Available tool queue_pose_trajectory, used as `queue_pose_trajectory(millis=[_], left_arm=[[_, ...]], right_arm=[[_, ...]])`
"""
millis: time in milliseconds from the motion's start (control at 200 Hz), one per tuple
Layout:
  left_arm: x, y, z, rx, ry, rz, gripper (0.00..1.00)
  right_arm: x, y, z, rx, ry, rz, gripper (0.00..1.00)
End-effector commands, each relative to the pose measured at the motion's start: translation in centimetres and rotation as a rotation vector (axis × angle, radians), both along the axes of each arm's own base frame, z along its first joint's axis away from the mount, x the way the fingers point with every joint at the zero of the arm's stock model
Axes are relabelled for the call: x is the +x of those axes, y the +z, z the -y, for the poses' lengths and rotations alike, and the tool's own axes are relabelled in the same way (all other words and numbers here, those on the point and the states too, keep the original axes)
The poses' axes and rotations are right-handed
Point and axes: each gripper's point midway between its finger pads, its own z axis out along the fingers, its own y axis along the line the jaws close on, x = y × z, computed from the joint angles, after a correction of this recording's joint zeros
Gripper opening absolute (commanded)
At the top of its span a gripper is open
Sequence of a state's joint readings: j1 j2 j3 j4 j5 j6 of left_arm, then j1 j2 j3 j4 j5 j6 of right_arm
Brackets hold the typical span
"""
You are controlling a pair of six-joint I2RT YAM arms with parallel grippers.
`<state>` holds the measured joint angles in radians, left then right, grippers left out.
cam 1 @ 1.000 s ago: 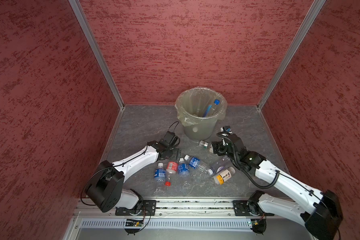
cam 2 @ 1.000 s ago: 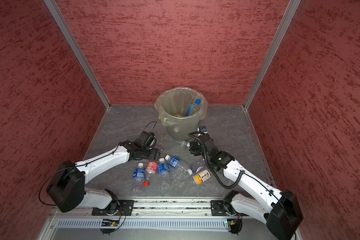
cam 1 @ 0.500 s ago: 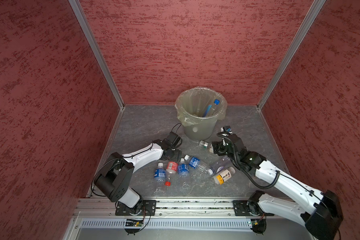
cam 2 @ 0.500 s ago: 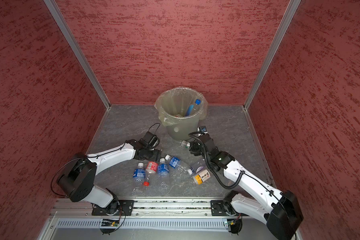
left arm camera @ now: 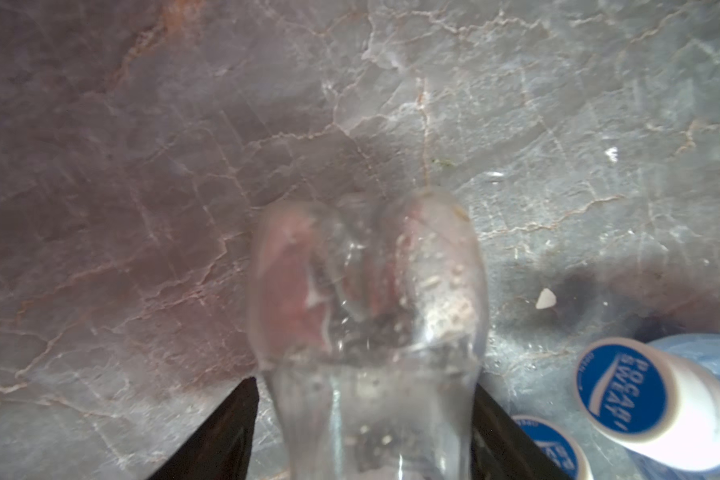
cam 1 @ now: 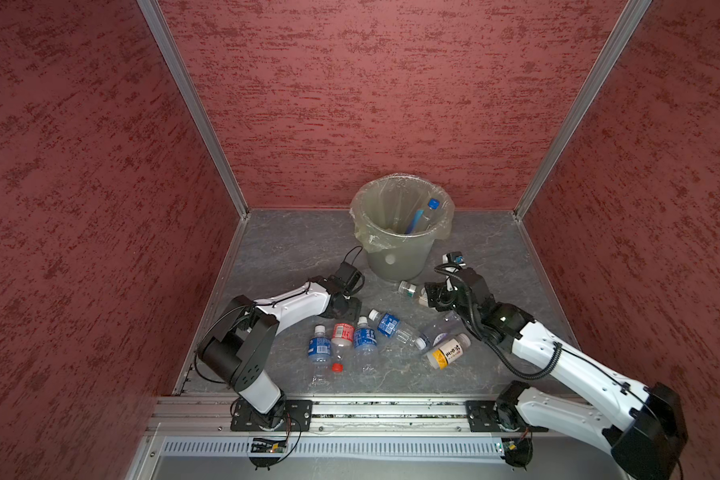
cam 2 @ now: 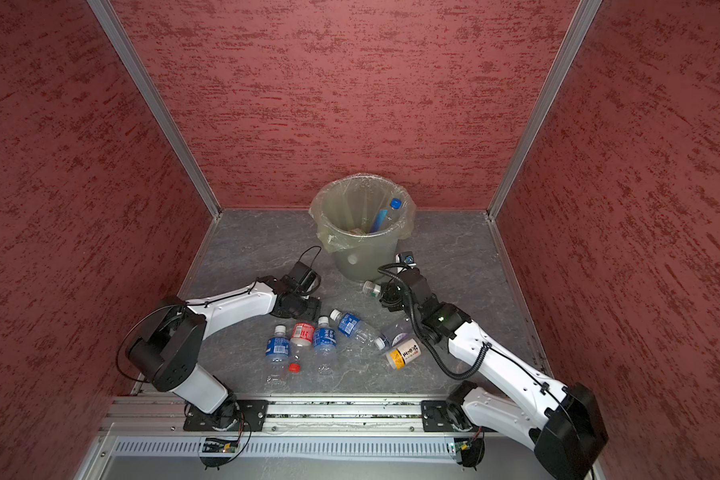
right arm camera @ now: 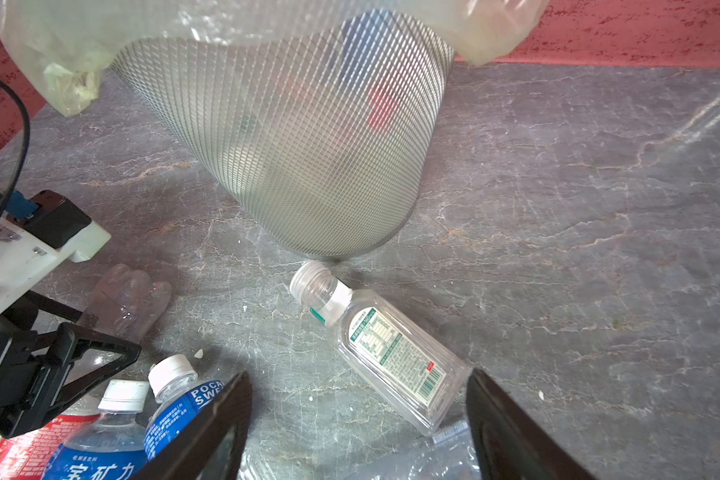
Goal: Throw the plastic bottles in the bin
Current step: 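Lower the left gripper onto the crushed clear bottle and close on it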
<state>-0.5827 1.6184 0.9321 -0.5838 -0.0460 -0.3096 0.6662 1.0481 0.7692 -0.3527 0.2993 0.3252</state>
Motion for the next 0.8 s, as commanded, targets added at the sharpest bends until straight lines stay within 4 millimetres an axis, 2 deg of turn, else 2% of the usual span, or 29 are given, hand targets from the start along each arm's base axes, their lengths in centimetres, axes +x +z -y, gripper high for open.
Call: queue_pose_trajectory(millis=[0, 255, 491, 646, 797], left_arm=[[0.9, 0.5, 0.4, -0.015, 0.002, 0.016, 0.73], [1.1, 0.9, -0.2, -0.042, 0.032, 0.030, 0.61], [1.2, 1.6, -0.6, -0.122, 0.075, 0.070, 0.49], [1.5, 3.6, -1.2, -0.171, 0.101, 0.159, 0.43], [1.8, 6.3, -1.6, -0.237, 0.117, 0.260, 0.43]], right_arm=[[0.1, 0.7, 0.1, 0.008, -0.010, 0.022, 0.78], [0.1, 0.8, 0.0, 0.008, -0.002, 0.023, 0.70], [0.1, 0.7, -0.2, 0.006, 0.006, 0.018, 0.68], [0.0, 0.7, -0.2, 0.009, 0.005, 0.019, 0.68], [0.0, 0.6, -0.2, 0.009, 0.007, 0.017, 0.68]])
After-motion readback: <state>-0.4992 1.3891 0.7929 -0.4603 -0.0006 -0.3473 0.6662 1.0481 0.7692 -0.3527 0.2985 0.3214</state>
